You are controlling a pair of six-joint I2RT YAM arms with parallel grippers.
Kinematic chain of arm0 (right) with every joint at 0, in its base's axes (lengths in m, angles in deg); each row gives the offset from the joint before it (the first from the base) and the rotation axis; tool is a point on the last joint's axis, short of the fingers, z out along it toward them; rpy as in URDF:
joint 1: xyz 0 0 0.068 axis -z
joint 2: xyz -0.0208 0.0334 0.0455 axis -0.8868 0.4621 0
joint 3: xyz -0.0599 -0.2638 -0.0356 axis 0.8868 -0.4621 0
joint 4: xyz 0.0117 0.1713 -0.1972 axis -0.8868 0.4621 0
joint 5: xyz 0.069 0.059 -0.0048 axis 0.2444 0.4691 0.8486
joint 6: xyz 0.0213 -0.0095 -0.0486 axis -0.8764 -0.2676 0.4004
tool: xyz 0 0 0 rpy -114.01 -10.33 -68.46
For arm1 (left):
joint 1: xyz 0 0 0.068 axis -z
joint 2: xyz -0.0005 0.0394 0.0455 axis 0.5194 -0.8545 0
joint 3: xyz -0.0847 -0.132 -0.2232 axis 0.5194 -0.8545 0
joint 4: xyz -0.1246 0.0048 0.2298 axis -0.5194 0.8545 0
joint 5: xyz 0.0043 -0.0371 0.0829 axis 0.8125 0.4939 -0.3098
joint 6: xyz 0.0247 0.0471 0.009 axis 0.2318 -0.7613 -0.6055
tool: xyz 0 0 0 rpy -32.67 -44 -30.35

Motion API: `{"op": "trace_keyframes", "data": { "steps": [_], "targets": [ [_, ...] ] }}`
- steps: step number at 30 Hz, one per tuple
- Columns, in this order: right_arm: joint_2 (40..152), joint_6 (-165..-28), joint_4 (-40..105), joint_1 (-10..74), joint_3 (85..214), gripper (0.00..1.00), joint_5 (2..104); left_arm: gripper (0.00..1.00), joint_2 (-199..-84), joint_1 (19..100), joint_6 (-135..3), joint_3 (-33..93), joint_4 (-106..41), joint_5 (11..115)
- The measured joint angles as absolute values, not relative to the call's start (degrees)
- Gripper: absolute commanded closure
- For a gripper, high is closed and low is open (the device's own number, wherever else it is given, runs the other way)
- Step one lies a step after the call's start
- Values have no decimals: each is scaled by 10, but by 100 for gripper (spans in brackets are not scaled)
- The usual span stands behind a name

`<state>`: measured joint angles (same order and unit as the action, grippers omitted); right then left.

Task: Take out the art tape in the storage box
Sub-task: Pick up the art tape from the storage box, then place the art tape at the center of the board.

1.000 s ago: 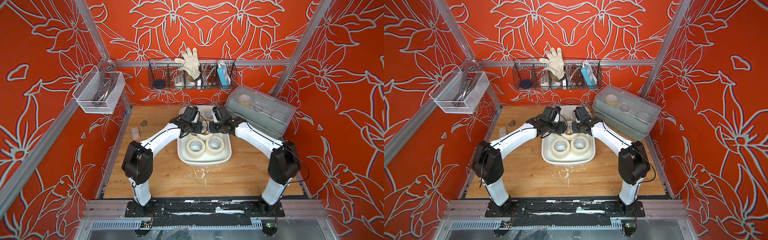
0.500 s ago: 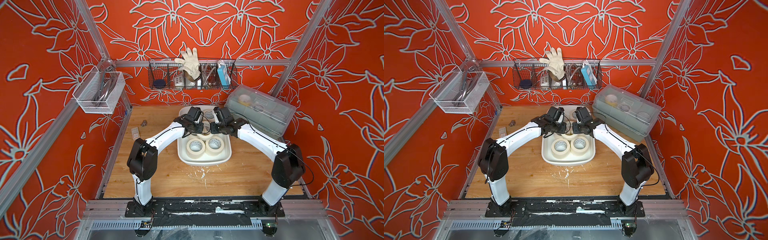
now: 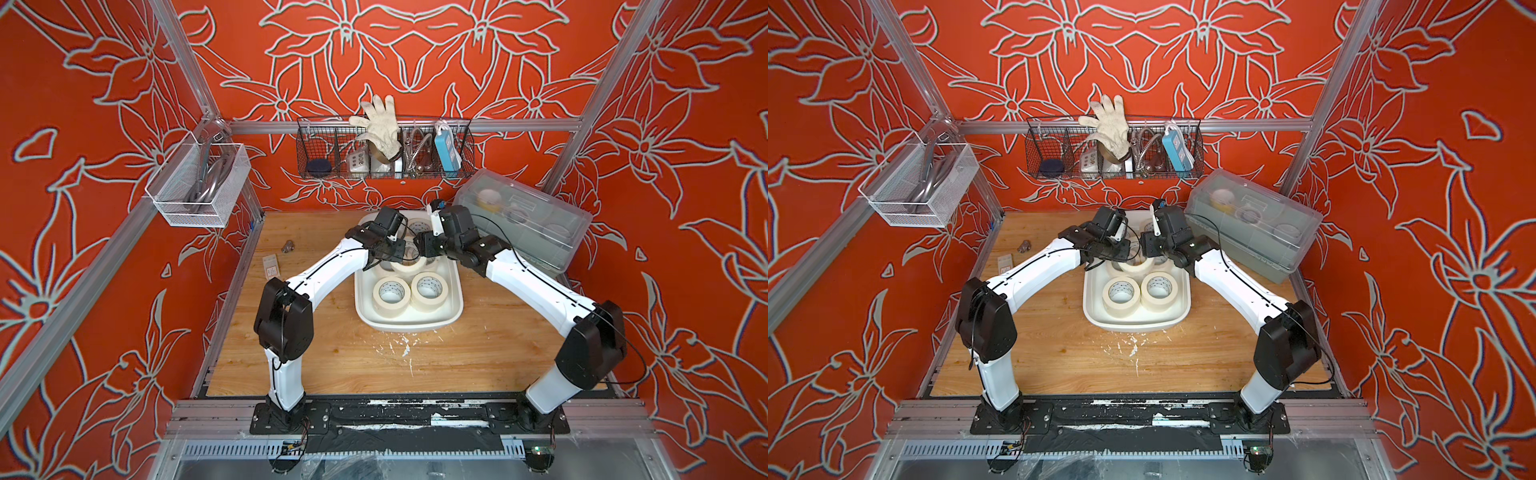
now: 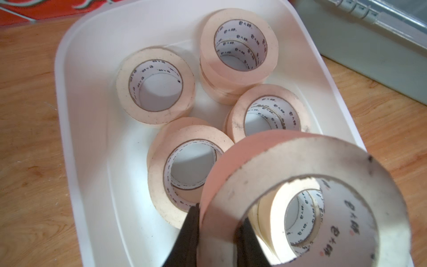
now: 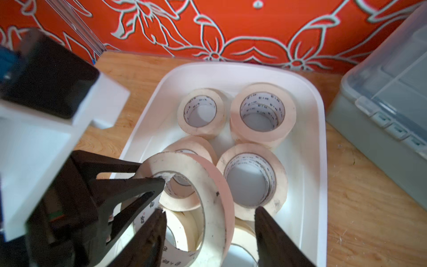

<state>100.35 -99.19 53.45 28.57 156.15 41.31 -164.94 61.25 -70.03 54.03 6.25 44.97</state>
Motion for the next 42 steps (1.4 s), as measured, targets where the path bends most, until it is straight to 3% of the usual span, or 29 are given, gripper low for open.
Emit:
{"op": "trace_keyframes", "data": {
  "steps": [10,22,42],
  "targets": [
    [1005,-978,460,286,1571,36,410,100,-1634,532,-667,553,100,398],
    [1030,-999,400,286,1498,38,397,100,-1562,408,-609,442,84,375],
    [1088,-1027,369,286,1494,39,401,100,-1701,358,-566,451,46,376]
  ]
}}
